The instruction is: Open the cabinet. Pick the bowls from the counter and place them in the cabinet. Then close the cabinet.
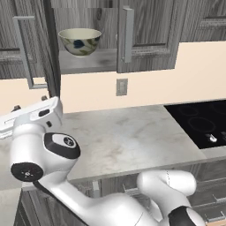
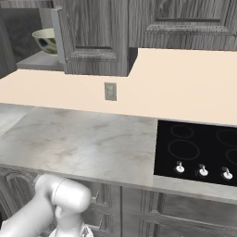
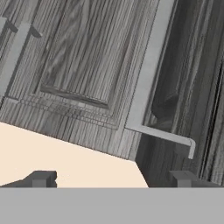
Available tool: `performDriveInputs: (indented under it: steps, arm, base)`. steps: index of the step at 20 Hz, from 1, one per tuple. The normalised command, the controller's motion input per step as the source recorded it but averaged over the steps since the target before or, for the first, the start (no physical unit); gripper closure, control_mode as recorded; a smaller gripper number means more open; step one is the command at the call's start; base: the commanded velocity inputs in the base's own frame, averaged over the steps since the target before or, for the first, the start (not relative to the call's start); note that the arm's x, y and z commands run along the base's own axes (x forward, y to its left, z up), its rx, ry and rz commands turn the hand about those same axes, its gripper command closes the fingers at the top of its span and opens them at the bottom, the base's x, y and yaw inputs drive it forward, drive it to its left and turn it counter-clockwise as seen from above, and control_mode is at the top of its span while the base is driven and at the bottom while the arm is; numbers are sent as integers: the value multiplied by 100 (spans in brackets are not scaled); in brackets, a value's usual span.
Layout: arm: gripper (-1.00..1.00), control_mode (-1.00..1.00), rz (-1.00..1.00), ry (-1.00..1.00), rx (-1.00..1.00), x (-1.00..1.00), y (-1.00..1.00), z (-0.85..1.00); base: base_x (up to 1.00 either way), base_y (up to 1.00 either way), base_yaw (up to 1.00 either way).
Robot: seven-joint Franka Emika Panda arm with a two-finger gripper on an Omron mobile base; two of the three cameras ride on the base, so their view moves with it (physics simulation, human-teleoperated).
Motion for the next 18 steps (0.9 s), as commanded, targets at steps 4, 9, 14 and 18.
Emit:
performDriveInputs:
  steps: [4,9,14,18]
  arm:
    - [-100,-100,0,0,0,37,0,-12]
    - [-100,-100,0,0,0,37,2,-24]
    - [-100,-100,0,0,0,39,-19,-10]
    - [-100,-100,0,0,6,47,-67,0]
  base:
    - [0,0,0]
    - [0,0,0]
    - [0,0,0]
    - [0,0,0]
